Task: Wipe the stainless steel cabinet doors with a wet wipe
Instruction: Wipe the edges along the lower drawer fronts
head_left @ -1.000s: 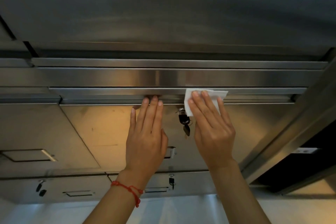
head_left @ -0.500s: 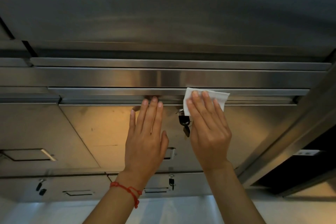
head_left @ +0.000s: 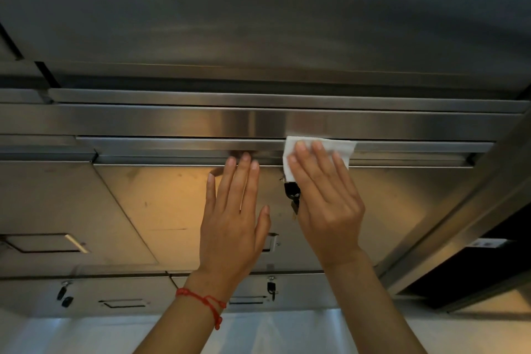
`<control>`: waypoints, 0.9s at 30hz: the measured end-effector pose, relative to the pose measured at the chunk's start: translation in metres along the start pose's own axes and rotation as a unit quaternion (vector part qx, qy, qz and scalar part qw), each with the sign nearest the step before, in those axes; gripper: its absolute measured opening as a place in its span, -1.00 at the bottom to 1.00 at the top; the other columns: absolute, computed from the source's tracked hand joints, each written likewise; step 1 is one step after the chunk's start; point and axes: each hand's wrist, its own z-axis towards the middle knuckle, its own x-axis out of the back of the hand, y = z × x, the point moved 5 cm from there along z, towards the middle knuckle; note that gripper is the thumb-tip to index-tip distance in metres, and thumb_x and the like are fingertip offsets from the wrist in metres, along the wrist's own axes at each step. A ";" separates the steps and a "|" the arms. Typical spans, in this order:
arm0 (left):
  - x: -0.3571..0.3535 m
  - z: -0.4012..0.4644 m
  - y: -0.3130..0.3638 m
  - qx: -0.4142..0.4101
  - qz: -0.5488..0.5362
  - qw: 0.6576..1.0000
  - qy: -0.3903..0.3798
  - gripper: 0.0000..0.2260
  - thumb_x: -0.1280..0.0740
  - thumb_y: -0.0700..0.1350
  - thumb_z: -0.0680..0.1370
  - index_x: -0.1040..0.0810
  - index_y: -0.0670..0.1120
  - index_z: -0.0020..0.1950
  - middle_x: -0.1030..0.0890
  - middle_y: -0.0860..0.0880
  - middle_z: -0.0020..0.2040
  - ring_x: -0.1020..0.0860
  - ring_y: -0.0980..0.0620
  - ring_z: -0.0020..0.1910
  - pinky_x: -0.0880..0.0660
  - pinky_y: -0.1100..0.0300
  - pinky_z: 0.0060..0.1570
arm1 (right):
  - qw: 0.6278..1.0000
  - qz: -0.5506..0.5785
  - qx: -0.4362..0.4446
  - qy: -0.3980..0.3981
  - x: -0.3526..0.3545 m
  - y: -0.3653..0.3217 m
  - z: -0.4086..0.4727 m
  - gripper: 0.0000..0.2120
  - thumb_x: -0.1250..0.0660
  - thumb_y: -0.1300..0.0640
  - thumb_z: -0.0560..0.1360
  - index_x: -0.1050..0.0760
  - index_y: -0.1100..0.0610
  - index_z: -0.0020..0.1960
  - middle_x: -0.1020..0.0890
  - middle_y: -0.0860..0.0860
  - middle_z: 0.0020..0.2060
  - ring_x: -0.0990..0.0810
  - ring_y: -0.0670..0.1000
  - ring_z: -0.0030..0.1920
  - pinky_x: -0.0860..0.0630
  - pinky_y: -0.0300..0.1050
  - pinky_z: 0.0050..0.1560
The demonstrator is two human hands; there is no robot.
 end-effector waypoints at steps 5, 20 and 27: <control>0.000 0.000 0.000 0.002 -0.003 1.000 -0.007 -0.53 0.05 0.01 0.64 -0.14 -0.21 0.48 -0.16 -0.15 0.49 -0.10 -0.09 0.49 0.00 -0.07 0.46 | 1.000 -0.022 0.000 0.001 0.008 0.017 -0.008 -0.77 -0.21 0.34 0.60 -0.55 0.26 0.20 -0.56 0.16 0.21 -0.50 0.13 0.28 -0.39 0.11 0.33; -0.003 -0.001 0.000 0.018 -0.009 1.000 -0.015 -0.52 0.09 0.04 0.64 -0.11 -0.18 0.50 -0.15 -0.14 0.49 -0.07 -0.08 0.50 0.01 -0.06 0.46 | 1.000 -0.022 -0.010 0.006 0.003 0.008 -0.008 -0.79 -0.24 0.32 0.59 -0.57 0.26 0.18 -0.58 0.16 0.19 -0.52 0.15 0.26 -0.43 0.12 0.28; -0.003 0.000 0.000 0.018 -0.007 1.000 -0.011 -0.52 0.08 0.04 0.65 -0.12 -0.19 0.49 -0.15 -0.14 0.50 -0.04 -0.07 0.51 0.01 -0.06 0.46 | 1.000 -0.020 0.017 -0.012 0.007 0.013 -0.006 -0.76 -0.21 0.33 0.60 -0.58 0.25 0.19 -0.57 0.14 0.21 -0.52 0.12 0.27 -0.41 0.10 0.30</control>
